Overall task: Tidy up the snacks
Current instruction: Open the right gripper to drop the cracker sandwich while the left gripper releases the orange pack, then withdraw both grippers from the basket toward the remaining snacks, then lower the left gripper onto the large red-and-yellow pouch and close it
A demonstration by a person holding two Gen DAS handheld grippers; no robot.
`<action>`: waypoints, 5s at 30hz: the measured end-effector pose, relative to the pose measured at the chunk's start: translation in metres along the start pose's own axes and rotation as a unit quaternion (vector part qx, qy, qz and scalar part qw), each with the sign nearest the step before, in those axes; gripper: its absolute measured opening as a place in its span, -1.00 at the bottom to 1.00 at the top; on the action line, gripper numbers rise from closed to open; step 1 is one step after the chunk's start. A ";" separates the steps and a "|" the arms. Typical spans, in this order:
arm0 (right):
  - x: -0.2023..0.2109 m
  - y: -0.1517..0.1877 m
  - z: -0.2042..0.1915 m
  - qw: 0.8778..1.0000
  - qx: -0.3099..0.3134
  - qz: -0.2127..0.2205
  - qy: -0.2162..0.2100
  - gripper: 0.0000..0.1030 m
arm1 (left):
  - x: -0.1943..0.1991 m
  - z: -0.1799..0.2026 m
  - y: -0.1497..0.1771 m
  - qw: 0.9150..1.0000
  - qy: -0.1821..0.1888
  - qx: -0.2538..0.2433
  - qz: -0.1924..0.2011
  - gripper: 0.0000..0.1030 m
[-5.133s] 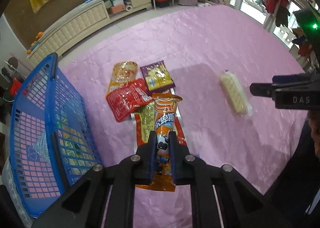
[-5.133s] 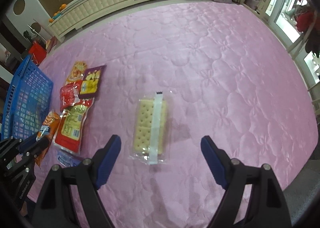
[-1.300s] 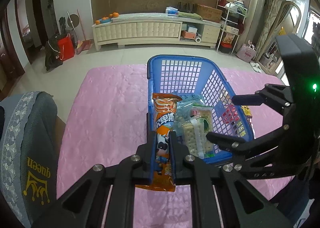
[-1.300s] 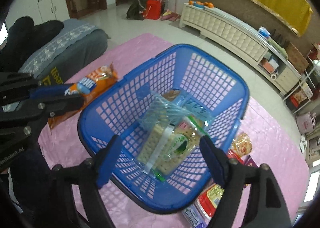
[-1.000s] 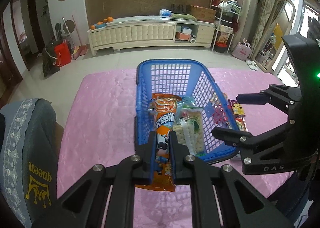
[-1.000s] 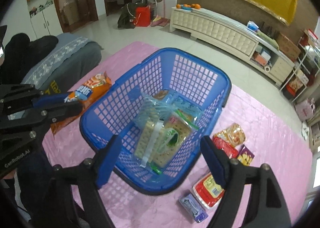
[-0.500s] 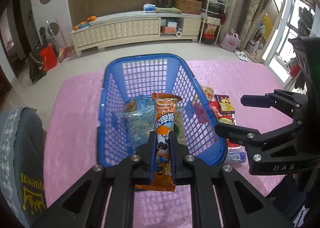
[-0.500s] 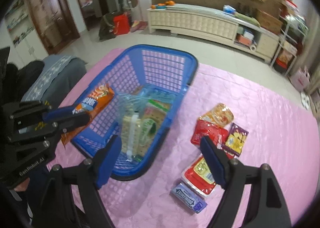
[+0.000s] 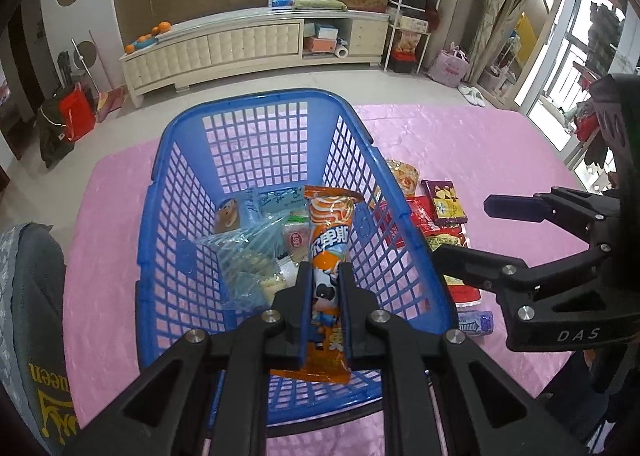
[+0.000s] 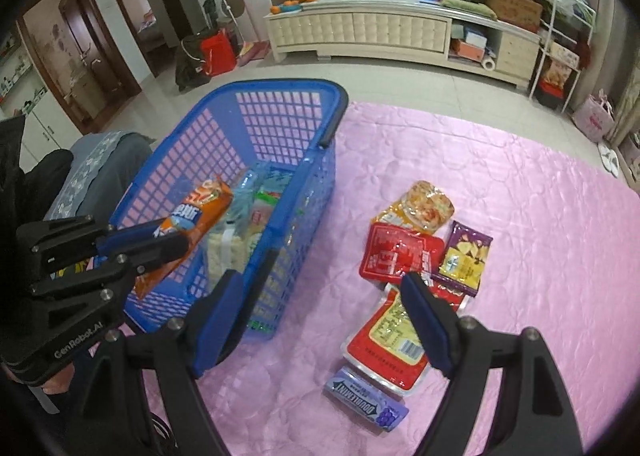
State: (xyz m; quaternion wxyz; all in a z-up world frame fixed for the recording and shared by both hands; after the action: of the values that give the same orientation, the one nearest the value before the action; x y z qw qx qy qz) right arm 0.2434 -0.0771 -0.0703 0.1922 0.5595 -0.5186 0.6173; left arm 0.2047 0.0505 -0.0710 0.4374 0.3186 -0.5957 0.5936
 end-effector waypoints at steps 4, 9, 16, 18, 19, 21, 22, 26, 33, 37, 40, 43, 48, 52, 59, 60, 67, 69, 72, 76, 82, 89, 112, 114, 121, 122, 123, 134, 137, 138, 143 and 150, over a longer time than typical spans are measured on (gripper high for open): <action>-0.001 0.002 0.002 1.000 -0.009 -0.005 -0.001 0.63 | -0.004 0.005 0.003 1.000 0.002 -0.007 -0.006 -0.77; 0.001 0.007 0.002 1.000 -0.006 -0.008 0.003 0.63 | -0.008 0.014 0.008 0.999 -0.026 -0.022 -0.015 0.08; 0.022 0.017 0.011 1.000 -0.018 0.003 0.005 0.63 | 0.009 0.019 0.012 0.999 -0.038 -0.032 -0.001 0.29; 0.028 0.020 0.012 1.000 -0.019 0.007 0.007 0.63 | 0.015 0.022 0.012 0.999 -0.037 -0.031 0.005 0.31; 0.032 0.022 0.013 1.000 -0.019 0.008 0.008 0.63 | 0.018 0.023 0.013 0.999 -0.037 -0.031 0.007 0.32; 0.038 0.024 0.015 1.000 -0.019 0.012 0.010 0.63 | 0.024 0.026 0.013 0.999 -0.037 -0.030 0.013 0.32; 0.041 0.026 0.015 1.000 -0.019 0.014 0.011 0.63 | 0.027 0.028 0.014 0.999 -0.036 -0.030 0.015 0.34; 0.050 0.033 0.018 0.999 -0.020 0.018 0.018 0.63 | 0.039 0.040 0.015 0.998 -0.035 -0.032 0.028 0.45; 0.064 0.051 0.028 0.999 -0.023 0.023 0.031 0.63 | 0.045 0.073 0.018 0.996 -0.040 -0.068 0.038 0.58; 0.069 0.066 0.040 0.999 -0.036 0.024 0.033 0.63 | 0.039 0.093 0.022 0.995 -0.033 -0.084 0.033 0.58; 0.073 0.080 0.051 0.997 -0.051 0.028 0.041 0.63 | 0.034 0.107 0.027 0.995 -0.029 -0.094 0.027 0.58; 0.074 0.094 0.065 0.996 -0.071 0.021 0.044 0.63 | 0.028 0.120 0.031 0.994 -0.025 -0.105 0.019 0.58; 0.075 0.112 0.083 0.994 -0.082 0.013 0.064 0.63 | 0.013 0.143 0.038 0.992 -0.025 -0.127 -0.003 0.58; 0.074 0.123 0.096 0.994 -0.089 0.010 0.068 0.63 | -0.001 0.157 0.040 0.991 -0.017 -0.135 -0.018 0.58; 0.056 0.134 0.111 0.991 -0.103 0.001 0.086 0.63 | -0.031 0.176 0.036 0.989 -0.003 -0.141 -0.045 0.59; 0.053 0.136 0.115 0.990 -0.110 -0.003 0.085 0.63 | -0.035 0.177 0.035 0.989 -0.001 -0.138 -0.051 0.60; 0.031 0.139 0.135 0.987 -0.138 -0.020 0.076 0.63 | -0.067 0.177 0.021 0.989 0.006 -0.120 -0.083 0.61; 0.025 0.139 0.140 0.987 -0.142 -0.024 0.077 0.63 | -0.077 0.179 0.018 0.988 0.008 -0.126 -0.092 0.61; 0.016 0.135 0.146 0.985 -0.146 -0.029 0.083 0.63 | -0.090 0.178 0.011 0.986 0.008 -0.132 -0.100 0.61; 0.006 0.129 0.154 0.984 -0.154 -0.033 0.085 0.63 | -0.106 0.173 0.000 0.986 0.017 -0.123 -0.110 0.61; -0.011 0.118 0.163 0.983 -0.165 -0.040 0.076 0.63 | -0.128 0.164 -0.014 0.986 0.012 -0.111 -0.123 0.61; -0.030 0.102 0.170 0.984 -0.154 -0.044 0.078 0.63 | -0.158 0.156 -0.025 0.983 0.015 -0.108 -0.150 0.61; -0.038 0.103 0.184 0.986 -0.150 -0.038 0.058 0.63 | -0.199 0.158 -0.049 0.981 0.004 -0.110 -0.162 0.64; -0.036 0.104 0.185 0.986 -0.152 -0.037 0.056 0.63 | -0.200 0.159 -0.052 0.980 0.005 -0.108 -0.164 0.64; -0.032 0.102 0.185 0.986 -0.152 -0.035 0.053 0.63 | -0.189 0.167 -0.041 0.978 0.002 -0.114 -0.174 0.34; -0.032 0.102 0.185 0.986 -0.153 -0.036 0.053 0.63 | -0.187 0.169 -0.040 0.978 0.000 -0.112 -0.178 0.26; -0.032 0.101 0.185 0.986 -0.155 -0.037 0.051 0.63 | -0.186 0.170 -0.040 0.977 -0.001 -0.110 -0.180 0.14; -0.034 0.096 0.181 0.986 -0.157 -0.038 0.042 0.63 | -0.178 0.172 -0.043 0.979 0.010 -0.094 -0.178 -0.28; -0.034 0.095 0.180 0.986 -0.159 -0.037 0.036 0.63 | -0.179 0.171 -0.040 0.979 0.003 -0.106 -0.175 -0.27; -0.034 0.095 0.180 0.986 -0.159 -0.037 0.035 0.63 | -0.179 0.173 -0.040 0.979 -0.002 -0.109 -0.174 -0.27; -0.033 0.096 0.181 0.985 -0.163 -0.038 0.032 0.63 | -0.178 0.174 -0.039 0.979 -0.003 -0.112 -0.173 -0.27; -0.031 0.104 0.190 0.981 -0.179 -0.042 0.053 0.63 | -0.168 0.194 -0.021 0.976 0.010 -0.125 -0.177 -0.37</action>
State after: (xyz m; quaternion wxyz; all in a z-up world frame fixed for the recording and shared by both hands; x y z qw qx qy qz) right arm 0.2611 -0.2693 -0.1731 0.3424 0.5035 -0.5862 0.5345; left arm 0.2652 -0.1658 -0.1964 0.5776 0.3557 -0.5950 0.4311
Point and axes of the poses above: each gripper's, at about its wrist camera, not at the fingertips, and x roughly against the way its jaws point, z to its right, y to its underside, the point moved 3 cm from there along -x, roughly the way its jaws point, and after that the axes turned 8 degrees about -z, right-handed, at the moved point
